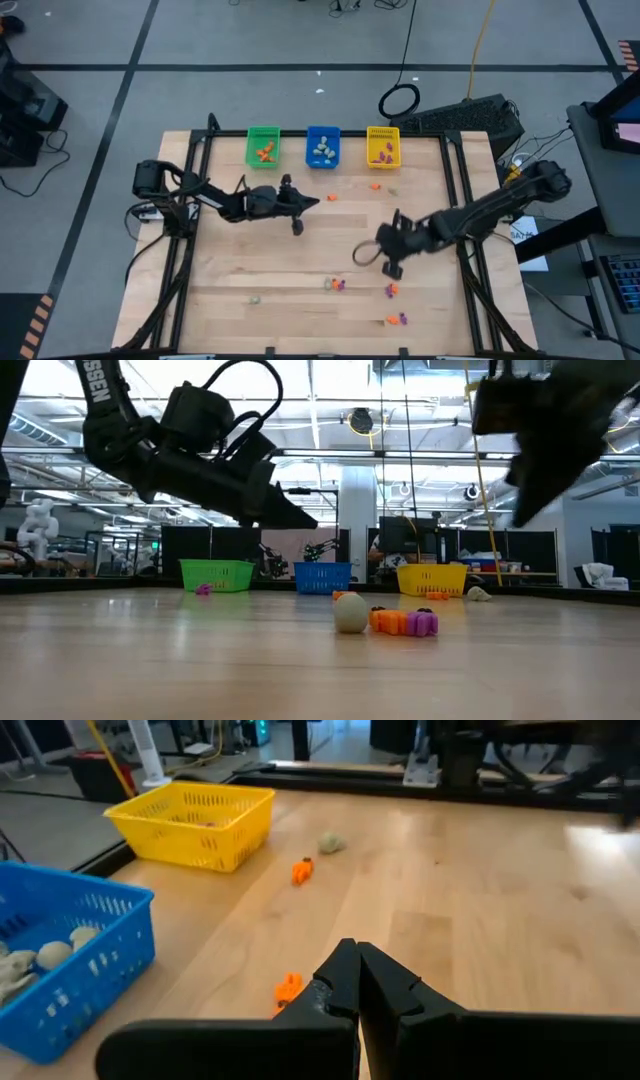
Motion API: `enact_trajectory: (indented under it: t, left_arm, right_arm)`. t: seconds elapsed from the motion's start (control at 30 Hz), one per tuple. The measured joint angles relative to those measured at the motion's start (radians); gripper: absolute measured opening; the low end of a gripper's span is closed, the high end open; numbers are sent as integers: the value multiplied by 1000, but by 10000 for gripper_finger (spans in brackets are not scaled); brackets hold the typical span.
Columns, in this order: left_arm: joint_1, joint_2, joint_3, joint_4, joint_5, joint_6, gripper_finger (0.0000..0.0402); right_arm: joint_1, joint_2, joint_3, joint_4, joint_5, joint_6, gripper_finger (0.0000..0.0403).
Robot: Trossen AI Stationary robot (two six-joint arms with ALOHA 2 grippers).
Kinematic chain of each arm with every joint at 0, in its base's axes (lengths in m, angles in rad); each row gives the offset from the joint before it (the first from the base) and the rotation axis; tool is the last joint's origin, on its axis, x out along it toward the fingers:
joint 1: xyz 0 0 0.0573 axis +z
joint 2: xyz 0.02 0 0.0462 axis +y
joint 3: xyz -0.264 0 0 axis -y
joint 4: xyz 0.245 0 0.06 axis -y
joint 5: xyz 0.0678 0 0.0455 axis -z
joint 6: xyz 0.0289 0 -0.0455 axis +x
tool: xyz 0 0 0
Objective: Sort Halloween decoration
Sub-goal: Put the purple skeleton toy into the yellow bin
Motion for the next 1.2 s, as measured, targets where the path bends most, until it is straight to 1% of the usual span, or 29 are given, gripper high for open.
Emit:
enact_trajectory:
  t: [0.07, 0.17, 0.27, 0.43, 0.53, 0.63, 0.7, 0.87, 1.03, 1.2]
  left_arm:
    - [0, 0, -4, -3, 0, -1, 0]
    - [-6, 0, -12, -3, 16, -1, 0]
    - [-11, 0, -17, -7, 18, -1, 0]
    - [-13, 0, -17, 4, 18, 0, 0]
    - [-13, 0, -17, 4, 19, 2, 0]
    - [-13, 0, -17, 5, 20, 25, 0]
    - [-13, 0, -17, 6, 20, 37, 0]
    - [-12, 0, -13, 29, 21, 62, 0]
    - [0, 0, -6, 29, 38, 81, 0]
    - [1, 0, -6, 29, 44, 80, 0]
  right_arm:
    - [67, 43, 52, -27, -31, 110, 0]
    - [157, 102, 137, -103, -38, 304, 0]
    - [236, 167, 208, -160, -88, 497, 7]
    - [324, 279, 277, -181, -177, 762, 36]
    - [355, 351, 296, -187, -248, 872, 60]
    - [372, 413, 312, -188, -317, 931, 83]
    - [377, 442, 322, -188, -342, 948, 97]
    - [376, 480, 335, -184, -345, 977, 122]
    - [377, 504, 335, -181, -349, 1006, 124]
    - [377, 528, 335, -176, -350, 1009, 112]
